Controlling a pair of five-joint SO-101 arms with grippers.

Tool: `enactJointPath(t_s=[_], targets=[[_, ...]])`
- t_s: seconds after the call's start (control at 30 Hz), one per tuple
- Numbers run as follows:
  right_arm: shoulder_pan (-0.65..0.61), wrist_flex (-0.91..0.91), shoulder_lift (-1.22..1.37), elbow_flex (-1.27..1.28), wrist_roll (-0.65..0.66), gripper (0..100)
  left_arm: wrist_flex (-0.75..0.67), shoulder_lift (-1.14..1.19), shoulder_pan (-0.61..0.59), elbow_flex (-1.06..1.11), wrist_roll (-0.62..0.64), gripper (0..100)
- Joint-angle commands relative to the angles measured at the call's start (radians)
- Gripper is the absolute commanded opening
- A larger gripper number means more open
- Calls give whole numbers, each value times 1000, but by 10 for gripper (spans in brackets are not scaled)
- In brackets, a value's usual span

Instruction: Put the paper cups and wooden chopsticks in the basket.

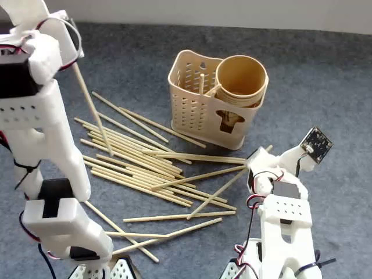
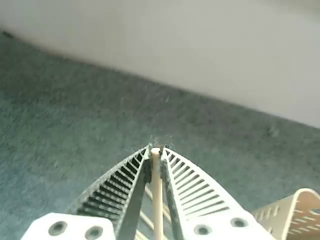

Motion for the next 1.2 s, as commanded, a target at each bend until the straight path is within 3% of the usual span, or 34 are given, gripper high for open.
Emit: enactJointPath(t_s=[0.0,0.27,0.5,0.8,1.03,1.17], targets=[[10,-18,-35,-5,12,4,-80,-4,107,-134,52,7],[10,-19,-35,-5,12,4,-396,-4,188,-139,64,7],[10,-19,-35,-5,12,4,-539,-1,283,-133,60,7],[10,-19,-35,-5,12,4,-753,-2,315,102,64,7],[10,-19,-35,-5,12,4,-830,-2,317,259,64,13],[10,-19,-35,-5,12,4,-819,-7,321,283,64,106]])
